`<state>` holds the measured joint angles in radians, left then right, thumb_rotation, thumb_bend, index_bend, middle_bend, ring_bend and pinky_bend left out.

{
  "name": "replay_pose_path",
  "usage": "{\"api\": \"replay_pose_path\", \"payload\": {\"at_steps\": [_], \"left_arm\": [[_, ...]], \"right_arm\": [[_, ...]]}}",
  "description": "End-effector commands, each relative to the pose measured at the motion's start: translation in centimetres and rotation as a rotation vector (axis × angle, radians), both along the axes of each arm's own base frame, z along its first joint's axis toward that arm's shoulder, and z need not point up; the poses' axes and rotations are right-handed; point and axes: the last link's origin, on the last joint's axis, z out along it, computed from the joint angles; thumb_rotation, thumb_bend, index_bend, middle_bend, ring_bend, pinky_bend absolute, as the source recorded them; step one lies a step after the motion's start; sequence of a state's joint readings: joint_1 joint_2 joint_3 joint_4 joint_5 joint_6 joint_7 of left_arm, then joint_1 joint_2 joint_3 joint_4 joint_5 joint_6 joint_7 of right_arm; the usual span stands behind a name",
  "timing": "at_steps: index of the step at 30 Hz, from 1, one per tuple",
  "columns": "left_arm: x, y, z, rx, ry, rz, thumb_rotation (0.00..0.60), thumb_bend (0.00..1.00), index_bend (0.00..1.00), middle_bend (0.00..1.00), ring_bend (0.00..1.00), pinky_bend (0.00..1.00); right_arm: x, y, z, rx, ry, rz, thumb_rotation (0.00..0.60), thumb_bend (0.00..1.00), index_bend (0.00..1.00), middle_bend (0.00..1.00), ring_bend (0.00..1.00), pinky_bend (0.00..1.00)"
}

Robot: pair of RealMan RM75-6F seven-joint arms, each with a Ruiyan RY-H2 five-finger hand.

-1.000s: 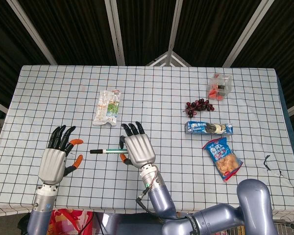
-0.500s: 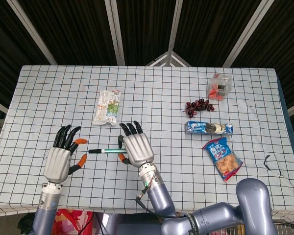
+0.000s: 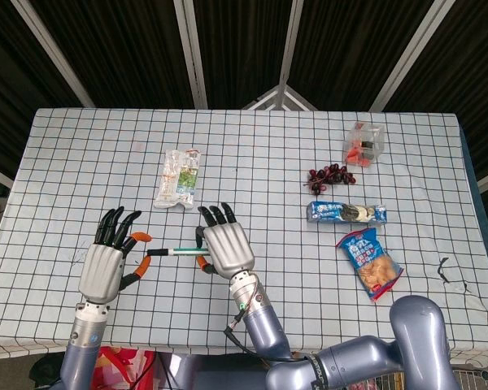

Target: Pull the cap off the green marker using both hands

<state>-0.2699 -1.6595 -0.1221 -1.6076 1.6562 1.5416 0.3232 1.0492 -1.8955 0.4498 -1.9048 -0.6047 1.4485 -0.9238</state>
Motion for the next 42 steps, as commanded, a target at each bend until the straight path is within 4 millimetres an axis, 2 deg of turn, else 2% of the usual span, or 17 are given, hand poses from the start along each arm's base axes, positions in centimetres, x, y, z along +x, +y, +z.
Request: {"api": "replay_pose_path", "payload": {"at_steps": [1,20,42], "left_arm": [[0.1,0.1,-0.3,-0.006,0.003,-0.001,0.600,0.42,0.44,0.14,0.00,0.03],[1.8,0.2,-2.0,-0.026,-0.003,-0.052,0.600,0.45,0.49,0.17,0.00,0.03],[1.3,0.3,-2.2,-0.015,-0.014,-0.041,0.600,0.46,0.52,0.20,0.00,0.03]], "right_arm": [[0.0,0.0,0.1,0.001,-0.001,0.000,0.600,0.51,0.85,0.15,0.12,0.00],[-0.8,-0.3,0.1,0.006,-0.013,-0.013,0.600,0.51,0.85,0.15,0.12,0.00],[-1.1,-0.3,0.0,0.015,-0.018,-0.014,0.600,0.51,0.86,0.15,0.12,0.00]]}}
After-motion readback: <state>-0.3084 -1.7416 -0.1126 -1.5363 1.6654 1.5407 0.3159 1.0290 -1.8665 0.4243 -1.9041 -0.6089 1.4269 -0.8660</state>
